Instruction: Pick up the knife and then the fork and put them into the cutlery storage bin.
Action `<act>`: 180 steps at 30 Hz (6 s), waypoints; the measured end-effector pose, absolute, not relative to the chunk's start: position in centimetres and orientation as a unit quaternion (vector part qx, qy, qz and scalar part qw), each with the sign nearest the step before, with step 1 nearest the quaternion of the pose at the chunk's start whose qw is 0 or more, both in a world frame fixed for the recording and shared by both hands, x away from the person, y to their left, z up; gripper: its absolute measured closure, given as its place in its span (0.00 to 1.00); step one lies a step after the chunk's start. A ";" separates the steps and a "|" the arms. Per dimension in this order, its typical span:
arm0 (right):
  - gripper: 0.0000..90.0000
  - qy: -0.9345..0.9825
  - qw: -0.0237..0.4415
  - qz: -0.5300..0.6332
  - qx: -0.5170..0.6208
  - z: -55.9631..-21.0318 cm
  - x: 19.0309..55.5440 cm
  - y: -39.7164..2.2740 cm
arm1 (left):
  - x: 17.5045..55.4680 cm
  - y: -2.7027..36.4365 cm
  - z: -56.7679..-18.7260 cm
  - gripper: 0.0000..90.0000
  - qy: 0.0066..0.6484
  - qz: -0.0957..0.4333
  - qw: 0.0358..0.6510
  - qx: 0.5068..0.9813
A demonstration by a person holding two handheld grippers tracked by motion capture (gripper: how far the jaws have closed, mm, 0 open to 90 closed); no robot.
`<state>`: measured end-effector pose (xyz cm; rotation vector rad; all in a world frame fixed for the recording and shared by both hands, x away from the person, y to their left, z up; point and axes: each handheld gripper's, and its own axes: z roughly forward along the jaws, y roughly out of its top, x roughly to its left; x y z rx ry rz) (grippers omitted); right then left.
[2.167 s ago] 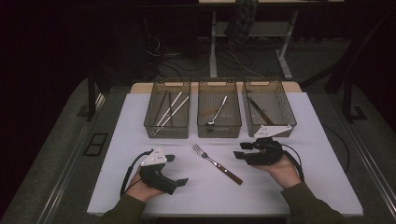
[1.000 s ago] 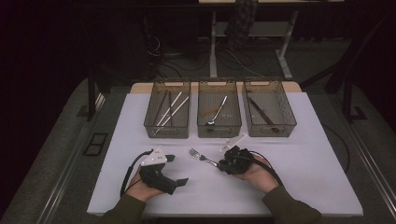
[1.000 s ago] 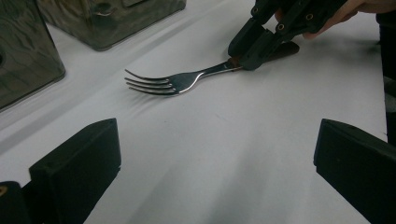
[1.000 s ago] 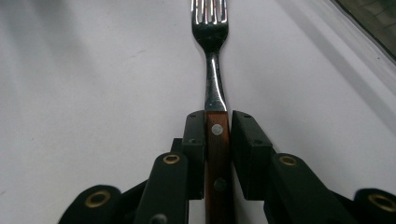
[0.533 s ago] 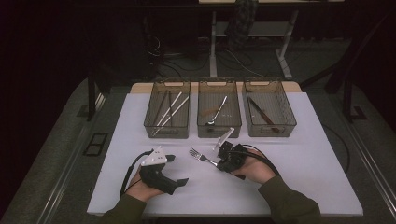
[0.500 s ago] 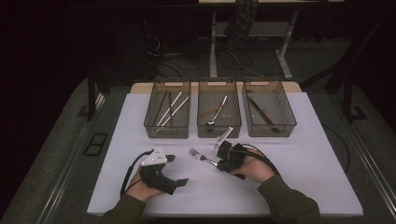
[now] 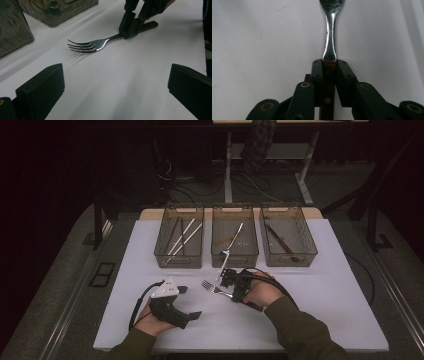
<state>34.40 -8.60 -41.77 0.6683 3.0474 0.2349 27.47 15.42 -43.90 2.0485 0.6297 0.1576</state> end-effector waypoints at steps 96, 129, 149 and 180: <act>0.86 0.733 0.233 0.416 0.485 -36.0 42.8 -29.3 | 27.3 15.4 -43.7 0.00 0.254 0.066 0.483 0.836; 0.46 0.735 0.188 0.421 0.497 -38.2 42.2 -29.8 | 27.5 15.4 -43.8 0.00 0.250 0.064 0.480 0.839; 0.22 0.752 0.171 0.467 0.434 -37.6 37.7 -29.1 | 28.0 15.9 -44.0 0.00 0.249 0.059 0.482 0.838; 0.19 0.779 0.154 0.485 0.366 -42.1 29.5 -28.0 | 27.6 16.5 -43.7 0.00 0.253 0.059 0.483 0.837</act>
